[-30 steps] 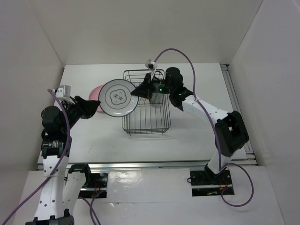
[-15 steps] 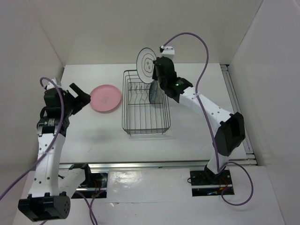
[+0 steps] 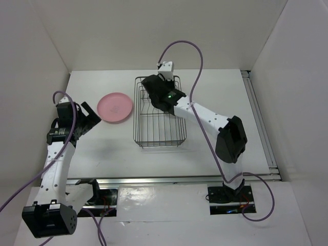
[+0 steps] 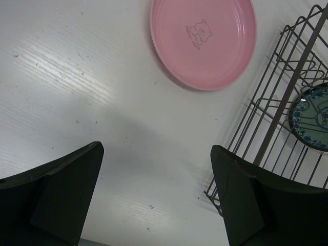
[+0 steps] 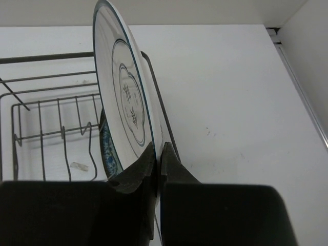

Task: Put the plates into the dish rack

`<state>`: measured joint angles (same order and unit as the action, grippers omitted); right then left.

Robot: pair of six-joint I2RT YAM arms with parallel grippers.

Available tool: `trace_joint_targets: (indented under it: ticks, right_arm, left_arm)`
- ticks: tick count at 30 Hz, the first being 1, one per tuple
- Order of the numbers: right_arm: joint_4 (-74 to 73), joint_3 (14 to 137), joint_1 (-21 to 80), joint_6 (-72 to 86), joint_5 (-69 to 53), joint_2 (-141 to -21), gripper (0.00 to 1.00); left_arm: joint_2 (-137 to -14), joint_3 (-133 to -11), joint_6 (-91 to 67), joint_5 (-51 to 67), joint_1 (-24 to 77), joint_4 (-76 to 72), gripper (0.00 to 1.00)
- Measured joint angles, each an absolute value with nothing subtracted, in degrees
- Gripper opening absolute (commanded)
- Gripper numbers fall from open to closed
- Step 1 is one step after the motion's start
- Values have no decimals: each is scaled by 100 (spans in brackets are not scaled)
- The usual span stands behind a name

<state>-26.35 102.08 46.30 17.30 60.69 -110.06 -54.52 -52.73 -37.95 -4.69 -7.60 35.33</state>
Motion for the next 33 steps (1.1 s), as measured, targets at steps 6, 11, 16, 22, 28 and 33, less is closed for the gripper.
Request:
trace_joint_targets:
  ticks: [6,11,16,22,28,33]
  right_arm:
    - [-2926,10538,4737,1837,6410,-11354,0]
    - [-2980,10696,4744,1850,6407,-11561,0]
    - [-3037,10940,4770,1881,6390,-11716,0]
    - [-3059,11067,4788,2003,6366,-11843,0]
    - [-3083,11216,4856,2093,6536,-12038,0]
    - [-3103,11216,4895,2141,6541,-12038,0]
  left_arm:
    - [-5448,-5273,-3795,-373,-764,3522,100]
    - [-5389,-5273,-3795,-329,-764,3507,100]
    - [-5358,-5273,-3795,-287,-764,3487,100]
    - [-5358,-5273,-3793,-268,-764,3474,100]
    - [-5358,-5273,-3791,-252,-764,3470,100]
    - [-5358,-5273,-3789,-200,-764,3468,100]
